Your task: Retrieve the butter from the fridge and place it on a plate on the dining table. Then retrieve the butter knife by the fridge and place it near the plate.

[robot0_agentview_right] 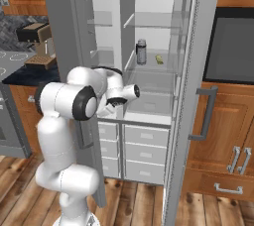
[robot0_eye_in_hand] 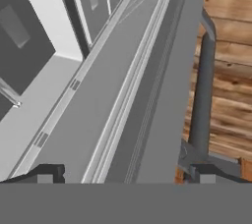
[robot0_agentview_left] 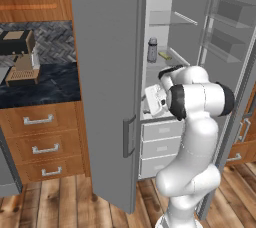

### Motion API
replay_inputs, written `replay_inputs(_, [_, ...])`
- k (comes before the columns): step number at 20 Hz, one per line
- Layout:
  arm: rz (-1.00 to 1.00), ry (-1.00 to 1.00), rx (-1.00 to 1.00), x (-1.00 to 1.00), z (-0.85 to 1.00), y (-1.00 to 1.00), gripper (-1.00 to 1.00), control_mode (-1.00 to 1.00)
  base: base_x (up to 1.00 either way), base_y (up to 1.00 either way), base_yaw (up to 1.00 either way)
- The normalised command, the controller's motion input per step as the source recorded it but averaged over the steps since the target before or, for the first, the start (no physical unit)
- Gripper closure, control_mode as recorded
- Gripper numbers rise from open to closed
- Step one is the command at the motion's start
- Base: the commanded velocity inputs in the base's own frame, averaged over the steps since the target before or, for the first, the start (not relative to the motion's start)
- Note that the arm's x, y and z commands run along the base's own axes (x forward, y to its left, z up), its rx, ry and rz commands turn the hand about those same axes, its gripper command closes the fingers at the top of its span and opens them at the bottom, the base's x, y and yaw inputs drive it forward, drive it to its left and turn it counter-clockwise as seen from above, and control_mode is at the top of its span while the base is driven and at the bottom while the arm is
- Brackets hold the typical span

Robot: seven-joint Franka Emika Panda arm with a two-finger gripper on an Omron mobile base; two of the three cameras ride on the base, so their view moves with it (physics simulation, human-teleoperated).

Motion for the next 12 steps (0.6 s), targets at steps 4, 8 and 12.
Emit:
replay_inputs(4, [0.10, -0.02, 0.00, 0.39, -0.19, 0.00, -1.00, -1.00, 0.00, 0.00, 0.00])
replay_inputs(8, [0.12, -0.11, 0.00, 0.20, -0.20, 0.34, -1.00, -1.00, 0.00, 0.00, 0.00])
replay_inputs(12, [0.12, -0.02, 0.00, 0.02, -0.12, 0.53, -1.00, -1.00, 0.00, 0.00, 0.00])
